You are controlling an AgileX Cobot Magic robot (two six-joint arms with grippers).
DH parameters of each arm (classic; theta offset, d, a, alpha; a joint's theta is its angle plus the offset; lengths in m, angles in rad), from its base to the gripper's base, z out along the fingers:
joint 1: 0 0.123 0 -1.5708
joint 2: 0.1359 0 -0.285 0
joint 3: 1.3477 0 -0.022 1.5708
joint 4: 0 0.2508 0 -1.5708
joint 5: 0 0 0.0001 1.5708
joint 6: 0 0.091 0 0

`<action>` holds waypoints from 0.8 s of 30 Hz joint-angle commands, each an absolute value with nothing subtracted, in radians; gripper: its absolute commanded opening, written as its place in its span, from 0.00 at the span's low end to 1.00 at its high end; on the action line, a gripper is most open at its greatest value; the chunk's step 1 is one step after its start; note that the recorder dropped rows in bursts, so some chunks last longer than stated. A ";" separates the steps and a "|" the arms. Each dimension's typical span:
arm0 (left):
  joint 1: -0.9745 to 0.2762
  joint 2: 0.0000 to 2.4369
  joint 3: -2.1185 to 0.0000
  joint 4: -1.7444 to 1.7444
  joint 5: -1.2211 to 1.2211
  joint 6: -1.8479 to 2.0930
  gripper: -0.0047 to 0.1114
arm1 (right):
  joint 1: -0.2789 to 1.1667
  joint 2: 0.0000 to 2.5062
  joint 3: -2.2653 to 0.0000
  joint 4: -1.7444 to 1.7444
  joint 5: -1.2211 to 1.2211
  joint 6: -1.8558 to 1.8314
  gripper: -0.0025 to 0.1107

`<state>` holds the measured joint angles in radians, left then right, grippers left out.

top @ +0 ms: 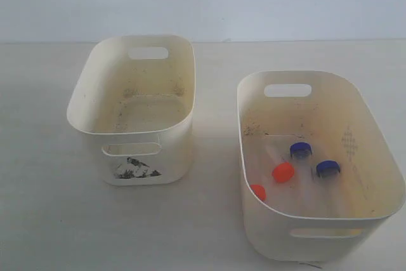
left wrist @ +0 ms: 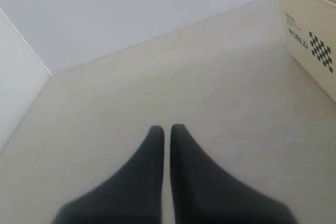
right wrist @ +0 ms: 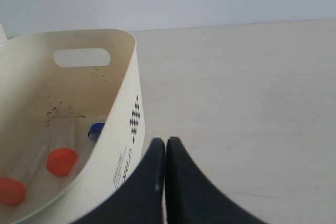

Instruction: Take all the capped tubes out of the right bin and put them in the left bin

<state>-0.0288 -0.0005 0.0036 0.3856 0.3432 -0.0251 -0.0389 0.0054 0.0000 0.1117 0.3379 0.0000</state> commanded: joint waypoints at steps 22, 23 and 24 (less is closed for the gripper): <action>-0.033 0.000 0.000 0.383 0.341 -0.035 0.08 | -0.038 0.000 0.000 0.108 -0.218 -0.007 0.02; -0.033 0.000 0.000 0.383 0.341 -0.035 0.08 | -0.038 0.000 0.000 0.108 -0.277 -0.008 0.02; -0.033 0.000 0.000 0.383 0.341 -0.035 0.08 | -0.038 0.000 -0.006 0.108 -0.292 -0.010 0.02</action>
